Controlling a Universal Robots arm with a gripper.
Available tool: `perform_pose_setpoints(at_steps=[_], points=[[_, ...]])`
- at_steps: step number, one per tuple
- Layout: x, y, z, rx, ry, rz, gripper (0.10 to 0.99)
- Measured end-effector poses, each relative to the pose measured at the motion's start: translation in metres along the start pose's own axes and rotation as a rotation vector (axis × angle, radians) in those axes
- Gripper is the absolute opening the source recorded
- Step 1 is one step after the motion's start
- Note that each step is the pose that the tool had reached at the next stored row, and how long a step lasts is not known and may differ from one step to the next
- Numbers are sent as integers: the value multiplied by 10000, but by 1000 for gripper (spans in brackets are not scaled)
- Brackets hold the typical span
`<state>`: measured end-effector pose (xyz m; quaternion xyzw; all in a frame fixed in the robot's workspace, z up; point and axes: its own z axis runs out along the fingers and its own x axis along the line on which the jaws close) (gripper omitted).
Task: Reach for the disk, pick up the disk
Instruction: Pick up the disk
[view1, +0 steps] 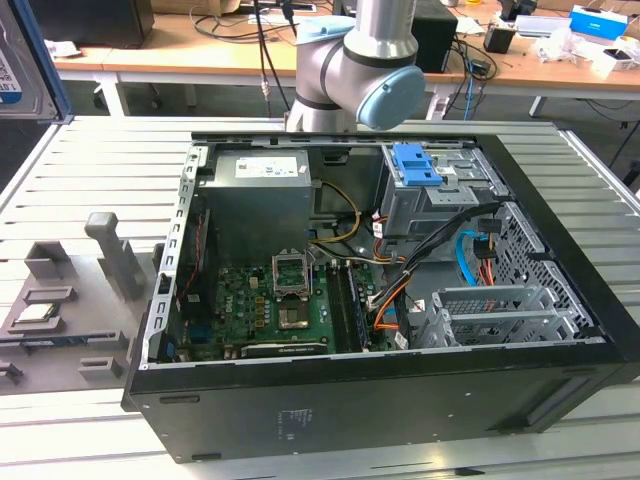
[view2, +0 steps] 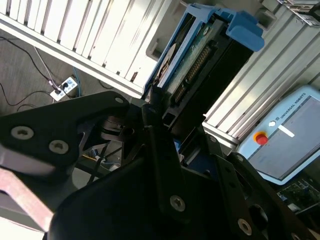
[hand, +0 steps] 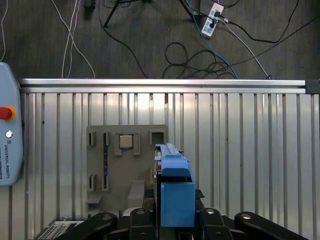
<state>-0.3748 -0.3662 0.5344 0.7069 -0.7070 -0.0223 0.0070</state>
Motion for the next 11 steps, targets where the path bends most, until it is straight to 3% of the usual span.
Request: perform_pose_setpoints(at_steps=[2, 5, 11], points=[[-1, -61, -2, 0, 0, 2, 365], [-2, -214, -9, -2, 1, 2, 365], [-4, -386, -16, -5, 1, 2, 365]])
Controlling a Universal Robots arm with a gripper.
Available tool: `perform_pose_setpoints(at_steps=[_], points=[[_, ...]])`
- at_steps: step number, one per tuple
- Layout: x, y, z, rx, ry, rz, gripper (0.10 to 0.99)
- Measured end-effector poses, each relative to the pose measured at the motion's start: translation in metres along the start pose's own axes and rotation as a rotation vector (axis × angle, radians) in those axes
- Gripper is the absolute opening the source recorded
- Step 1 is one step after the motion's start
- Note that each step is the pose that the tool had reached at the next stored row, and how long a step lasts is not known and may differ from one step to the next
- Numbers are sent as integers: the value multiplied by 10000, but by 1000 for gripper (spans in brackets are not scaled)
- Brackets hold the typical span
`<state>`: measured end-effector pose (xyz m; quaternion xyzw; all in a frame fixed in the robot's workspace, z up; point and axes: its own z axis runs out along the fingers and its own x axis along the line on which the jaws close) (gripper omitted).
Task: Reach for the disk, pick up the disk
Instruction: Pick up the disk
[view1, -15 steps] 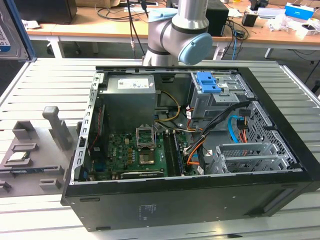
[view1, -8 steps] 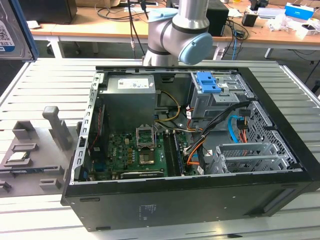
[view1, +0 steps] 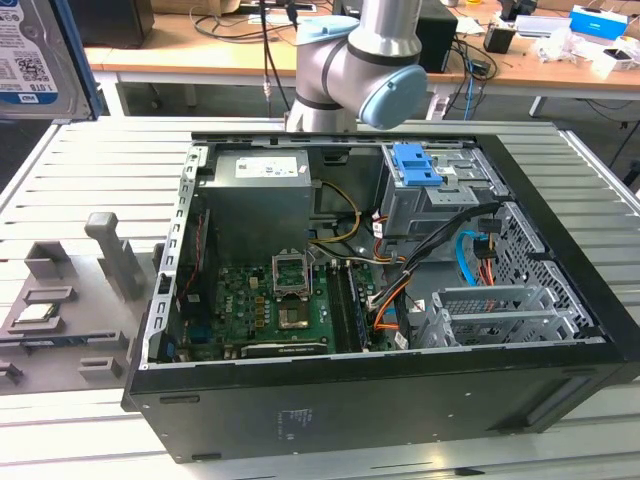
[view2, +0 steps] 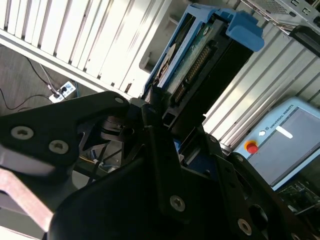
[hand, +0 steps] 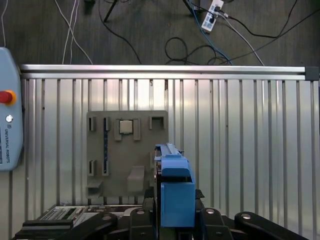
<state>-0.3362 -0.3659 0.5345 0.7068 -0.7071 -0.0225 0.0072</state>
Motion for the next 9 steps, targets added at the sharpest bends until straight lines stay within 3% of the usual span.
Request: perform_pose_setpoints(at_steps=[9], points=[[-6, -388, -16, -10, 0, 0, 365]])
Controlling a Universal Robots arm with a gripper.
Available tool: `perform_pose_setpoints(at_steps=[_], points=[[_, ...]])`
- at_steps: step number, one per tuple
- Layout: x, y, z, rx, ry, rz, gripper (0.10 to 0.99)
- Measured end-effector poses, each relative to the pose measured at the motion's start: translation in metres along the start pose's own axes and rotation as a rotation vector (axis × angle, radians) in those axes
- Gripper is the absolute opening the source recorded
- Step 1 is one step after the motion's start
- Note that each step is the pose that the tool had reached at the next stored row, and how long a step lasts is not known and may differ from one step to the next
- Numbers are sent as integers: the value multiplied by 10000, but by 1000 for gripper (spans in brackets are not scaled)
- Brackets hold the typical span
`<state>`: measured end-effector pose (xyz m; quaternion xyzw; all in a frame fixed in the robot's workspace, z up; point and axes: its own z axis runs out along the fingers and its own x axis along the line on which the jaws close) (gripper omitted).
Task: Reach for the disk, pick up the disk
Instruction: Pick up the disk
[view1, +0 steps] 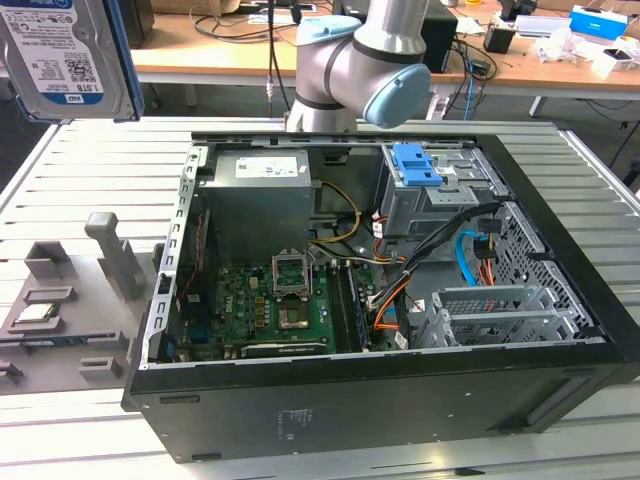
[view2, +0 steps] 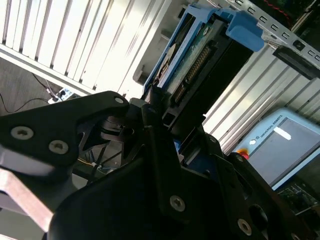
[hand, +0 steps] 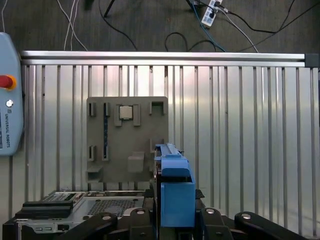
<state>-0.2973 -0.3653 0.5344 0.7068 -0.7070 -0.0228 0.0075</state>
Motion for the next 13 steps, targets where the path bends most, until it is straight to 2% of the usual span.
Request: perform_pose_setpoints(at_steps=[1, 5, 13], points=[[0, -28, -1, -1, 0, -1, 365], [-5, -255, -11, -7, 0, -2, 365], [-8, -535, -23, -16, 0, -5, 365]])
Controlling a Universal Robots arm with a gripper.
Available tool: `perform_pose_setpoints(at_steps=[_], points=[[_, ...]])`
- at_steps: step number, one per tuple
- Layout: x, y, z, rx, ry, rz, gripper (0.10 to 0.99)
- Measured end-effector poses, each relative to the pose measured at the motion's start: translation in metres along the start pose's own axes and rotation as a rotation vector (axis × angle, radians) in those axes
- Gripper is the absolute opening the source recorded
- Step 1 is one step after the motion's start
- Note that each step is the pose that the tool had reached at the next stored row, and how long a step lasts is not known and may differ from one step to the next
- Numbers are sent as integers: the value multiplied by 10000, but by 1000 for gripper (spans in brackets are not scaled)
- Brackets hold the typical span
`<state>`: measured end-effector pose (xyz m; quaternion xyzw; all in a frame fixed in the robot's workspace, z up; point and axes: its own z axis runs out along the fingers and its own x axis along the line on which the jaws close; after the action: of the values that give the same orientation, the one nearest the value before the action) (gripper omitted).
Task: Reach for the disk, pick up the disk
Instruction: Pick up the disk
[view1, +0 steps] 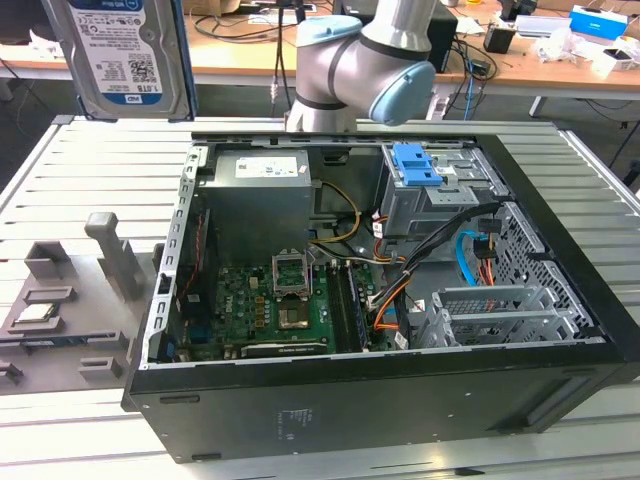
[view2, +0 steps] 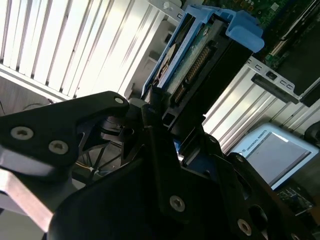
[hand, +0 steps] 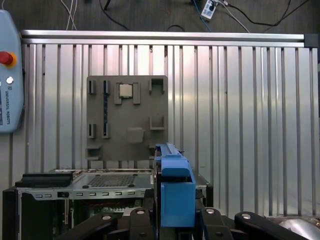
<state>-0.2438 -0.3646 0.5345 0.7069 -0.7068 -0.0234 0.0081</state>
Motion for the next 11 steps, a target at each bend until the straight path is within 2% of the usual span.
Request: perform_pose_setpoints(at_steps=[2, 8, 11], points=[[0, -53, -2, 0, 0, 1, 365], [-2, -278, -12, -6, 1, 1, 365], [-2, -350, -15, -7, 0, -1, 365]])
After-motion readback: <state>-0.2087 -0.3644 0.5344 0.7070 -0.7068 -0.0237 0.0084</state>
